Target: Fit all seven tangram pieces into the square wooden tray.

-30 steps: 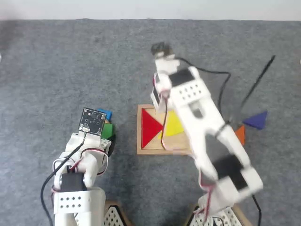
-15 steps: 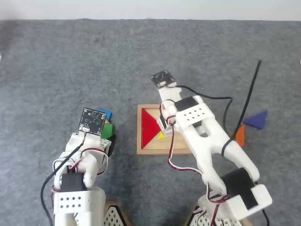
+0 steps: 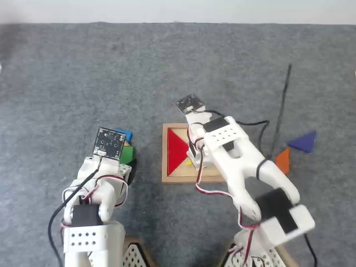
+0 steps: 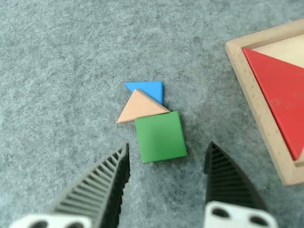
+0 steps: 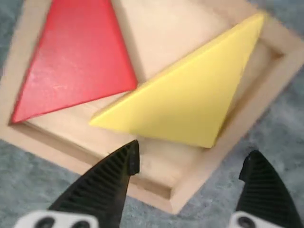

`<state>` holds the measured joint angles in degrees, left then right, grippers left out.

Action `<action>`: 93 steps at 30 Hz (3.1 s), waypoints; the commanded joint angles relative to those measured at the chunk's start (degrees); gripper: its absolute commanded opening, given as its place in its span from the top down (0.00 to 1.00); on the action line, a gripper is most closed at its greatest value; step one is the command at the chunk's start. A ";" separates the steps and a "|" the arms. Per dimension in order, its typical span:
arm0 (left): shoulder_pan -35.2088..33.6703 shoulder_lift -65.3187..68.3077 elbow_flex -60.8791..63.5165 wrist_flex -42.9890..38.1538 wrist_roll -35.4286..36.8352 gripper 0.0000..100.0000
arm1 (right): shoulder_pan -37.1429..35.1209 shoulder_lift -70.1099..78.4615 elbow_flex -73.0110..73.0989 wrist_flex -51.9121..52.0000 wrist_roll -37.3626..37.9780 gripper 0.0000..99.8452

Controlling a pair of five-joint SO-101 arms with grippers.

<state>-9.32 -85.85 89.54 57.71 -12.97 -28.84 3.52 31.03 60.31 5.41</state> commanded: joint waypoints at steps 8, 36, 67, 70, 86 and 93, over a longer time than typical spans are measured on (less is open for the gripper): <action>0.18 0.18 -0.48 -1.23 0.62 0.75 | 0.31 1.27 -4.48 -4.53 -4.84 0.66; 0.18 0.18 -0.48 -1.14 0.53 0.75 | 1.98 16.48 -28.22 -2.59 -11.08 0.66; 0.09 0.18 -0.48 -1.14 0.62 0.75 | 5.67 15.87 -32.79 18.95 -23.12 0.81; 0.09 0.18 -0.57 -1.14 0.62 0.75 | 4.18 13.23 -31.12 21.85 -23.03 0.82; 0.09 0.18 -0.57 -1.14 0.62 0.75 | 1.01 5.05 -23.12 16.13 -19.60 0.82; 0.09 0.18 -0.57 -1.14 0.62 0.75 | -0.40 11.12 -23.38 13.41 -19.34 0.82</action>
<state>-9.32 -85.85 89.54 57.71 -12.97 -29.10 13.19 9.14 73.76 -14.64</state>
